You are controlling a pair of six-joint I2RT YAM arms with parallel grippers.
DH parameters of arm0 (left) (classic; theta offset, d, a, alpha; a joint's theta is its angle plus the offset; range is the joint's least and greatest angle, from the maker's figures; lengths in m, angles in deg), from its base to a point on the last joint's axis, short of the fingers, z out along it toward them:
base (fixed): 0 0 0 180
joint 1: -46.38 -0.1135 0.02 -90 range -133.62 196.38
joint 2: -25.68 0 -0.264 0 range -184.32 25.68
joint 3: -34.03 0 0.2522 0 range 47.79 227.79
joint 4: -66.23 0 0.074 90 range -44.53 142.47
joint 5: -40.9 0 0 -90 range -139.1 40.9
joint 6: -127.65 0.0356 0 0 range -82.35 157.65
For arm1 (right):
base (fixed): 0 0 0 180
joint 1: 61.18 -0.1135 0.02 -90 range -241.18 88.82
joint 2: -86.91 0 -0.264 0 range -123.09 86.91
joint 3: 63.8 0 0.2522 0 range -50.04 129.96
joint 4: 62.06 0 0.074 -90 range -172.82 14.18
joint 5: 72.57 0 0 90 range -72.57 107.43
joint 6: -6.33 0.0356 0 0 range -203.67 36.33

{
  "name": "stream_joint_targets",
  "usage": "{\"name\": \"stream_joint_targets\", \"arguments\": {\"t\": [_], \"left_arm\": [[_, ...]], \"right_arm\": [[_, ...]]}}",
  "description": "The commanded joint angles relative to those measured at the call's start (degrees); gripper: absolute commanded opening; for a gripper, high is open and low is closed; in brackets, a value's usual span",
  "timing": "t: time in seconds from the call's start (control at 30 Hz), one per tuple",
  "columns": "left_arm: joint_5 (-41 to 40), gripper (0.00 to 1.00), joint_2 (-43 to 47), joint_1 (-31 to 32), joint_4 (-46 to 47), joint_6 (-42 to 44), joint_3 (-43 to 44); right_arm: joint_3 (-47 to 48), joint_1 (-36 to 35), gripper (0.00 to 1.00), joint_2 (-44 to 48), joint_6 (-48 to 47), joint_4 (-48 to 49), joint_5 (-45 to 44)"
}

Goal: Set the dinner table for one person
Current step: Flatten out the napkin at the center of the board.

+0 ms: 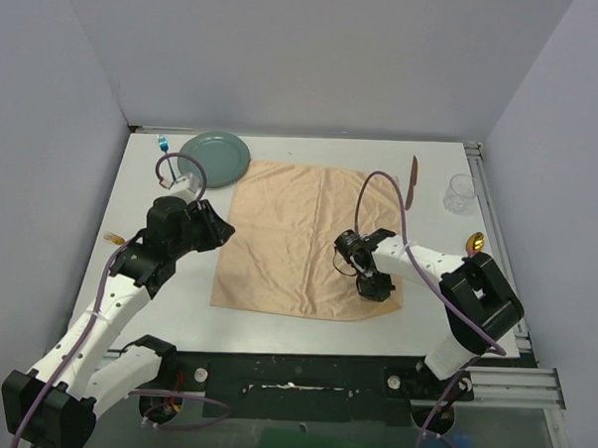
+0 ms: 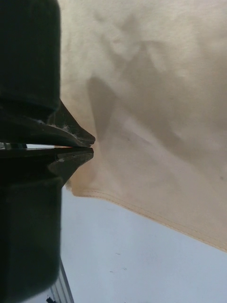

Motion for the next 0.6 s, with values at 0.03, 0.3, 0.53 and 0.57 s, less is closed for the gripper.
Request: {"name": "stream_joint_targets", "arguments": {"t": [0.03, 0.3, 0.53, 0.57], "left_arm": [[-2.0, 0.23, 1.7, -0.6, -0.2, 2.3, 2.5], [-2.3, 0.23, 2.6, -0.8, -0.9, 2.8, 3.8], [-2.2, 0.24, 2.8, -0.9, -0.5, 2.8, 4.0], [-2.1, 0.24, 2.5, -0.9, -0.5, 2.7, 4.0]], "right_arm": [[-0.6, -4.5, 0.06, 3.1, 2.9, -9.5, 3.5], [0.0, -13.2, 0.08, 5.2, 9.1, -19.2, 9.5], [-1.6, -19.4, 0.10, 7.4, 15.2, -18.9, 11.7], [-1.3, -19.4, 0.10, 8.1, 16.0, -18.1, 11.0]]}}
